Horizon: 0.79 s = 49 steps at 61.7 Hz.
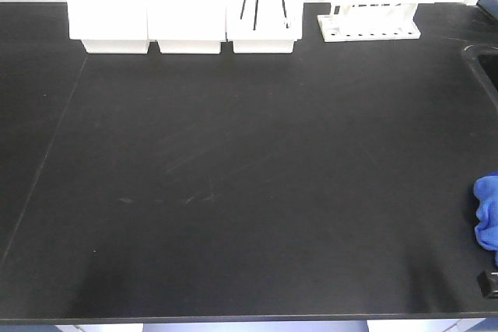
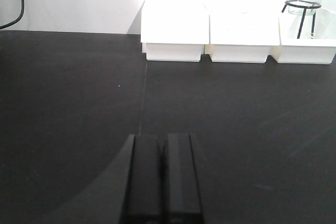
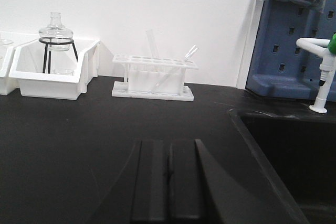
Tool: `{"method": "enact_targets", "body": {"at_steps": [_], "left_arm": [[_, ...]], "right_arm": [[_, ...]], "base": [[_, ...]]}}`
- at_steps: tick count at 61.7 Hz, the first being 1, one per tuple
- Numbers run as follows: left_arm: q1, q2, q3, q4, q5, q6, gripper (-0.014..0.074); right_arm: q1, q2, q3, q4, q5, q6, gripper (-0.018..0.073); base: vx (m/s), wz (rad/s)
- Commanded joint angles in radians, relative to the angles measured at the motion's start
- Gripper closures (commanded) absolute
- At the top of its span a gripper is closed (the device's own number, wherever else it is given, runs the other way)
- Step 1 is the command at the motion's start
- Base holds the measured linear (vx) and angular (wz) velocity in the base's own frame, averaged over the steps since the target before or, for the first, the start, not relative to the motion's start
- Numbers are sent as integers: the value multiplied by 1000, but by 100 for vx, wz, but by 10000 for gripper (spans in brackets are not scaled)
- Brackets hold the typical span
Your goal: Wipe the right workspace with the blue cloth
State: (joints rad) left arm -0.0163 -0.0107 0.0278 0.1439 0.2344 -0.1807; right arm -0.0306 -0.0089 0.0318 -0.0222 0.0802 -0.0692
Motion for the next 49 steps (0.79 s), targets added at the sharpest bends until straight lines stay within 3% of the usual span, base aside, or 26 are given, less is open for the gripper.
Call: {"method": "enact_targets", "body": {"at_steps": [1, 49], "left_arm": [[-4, -16, 30, 1, -80, -8, 602], [-4, -16, 30, 1, -80, -8, 602]], "right_arm": [[3, -9, 17, -4, -91, -1, 567], [3, -9, 17, -4, -91, -1, 567]], "base": [[0, 0], [0, 0]]}}
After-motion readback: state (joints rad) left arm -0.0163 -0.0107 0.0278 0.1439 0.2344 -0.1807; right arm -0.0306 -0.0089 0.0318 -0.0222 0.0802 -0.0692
